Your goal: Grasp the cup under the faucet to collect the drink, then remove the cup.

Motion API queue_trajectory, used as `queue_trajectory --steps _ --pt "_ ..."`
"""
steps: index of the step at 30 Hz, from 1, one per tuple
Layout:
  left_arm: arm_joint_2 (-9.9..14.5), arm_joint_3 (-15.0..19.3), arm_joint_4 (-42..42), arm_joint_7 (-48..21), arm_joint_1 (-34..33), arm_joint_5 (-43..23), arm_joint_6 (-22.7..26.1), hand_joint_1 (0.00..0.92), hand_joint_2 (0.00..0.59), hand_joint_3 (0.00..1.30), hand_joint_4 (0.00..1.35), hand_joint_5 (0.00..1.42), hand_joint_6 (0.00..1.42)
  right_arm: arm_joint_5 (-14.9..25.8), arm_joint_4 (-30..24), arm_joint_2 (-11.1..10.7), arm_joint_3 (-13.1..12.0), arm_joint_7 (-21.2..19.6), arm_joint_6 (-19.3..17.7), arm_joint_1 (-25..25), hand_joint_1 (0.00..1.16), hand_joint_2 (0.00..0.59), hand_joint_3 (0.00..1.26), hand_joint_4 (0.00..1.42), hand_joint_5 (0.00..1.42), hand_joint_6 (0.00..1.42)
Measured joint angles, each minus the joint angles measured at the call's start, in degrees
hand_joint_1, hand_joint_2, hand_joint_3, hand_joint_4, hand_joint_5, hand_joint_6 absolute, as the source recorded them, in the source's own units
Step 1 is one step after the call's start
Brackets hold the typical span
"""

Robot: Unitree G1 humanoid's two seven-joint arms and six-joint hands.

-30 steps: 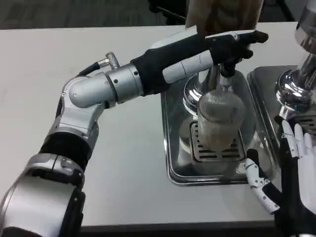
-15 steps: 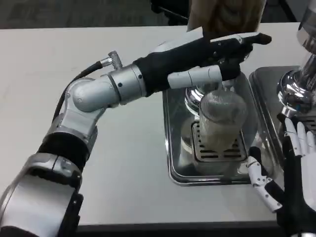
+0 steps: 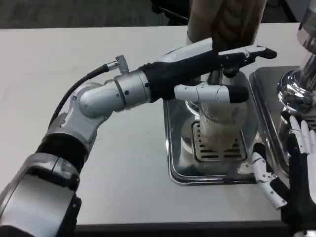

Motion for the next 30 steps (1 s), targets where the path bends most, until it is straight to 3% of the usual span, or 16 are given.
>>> queue_trajectory --steps 10,15,23,30 --pt "0.68 -1.97 0.09 3.90 0.02 2.25 -1.85 0.000 0.021 0.10 0.00 0.02 0.01 4.75 0.33 -0.22 -1.18 1.30 -2.41 -0.58 0.34 0.422 0.08 0.00 0.00 0.05" --pt "0.73 -2.33 0.16 4.31 0.02 2.22 -1.97 0.000 0.024 0.10 0.00 0.02 0.01 7.71 1.37 -0.81 -1.95 2.00 -4.83 -1.37 0.47 0.317 0.07 0.00 0.00 0.06" --pt "0.78 -2.29 0.29 4.32 0.02 2.07 -1.99 0.000 0.025 0.10 0.00 0.02 0.02 22.22 9.46 -2.19 -5.07 9.95 -14.34 -4.30 0.57 0.236 0.00 0.00 0.00 0.01" --pt "0.80 -2.21 0.37 4.33 0.02 1.96 -1.99 0.000 0.029 0.10 0.00 0.02 0.02 27.91 14.92 -3.84 -6.73 15.71 -19.44 -7.75 0.59 0.224 0.00 0.00 0.00 0.00"
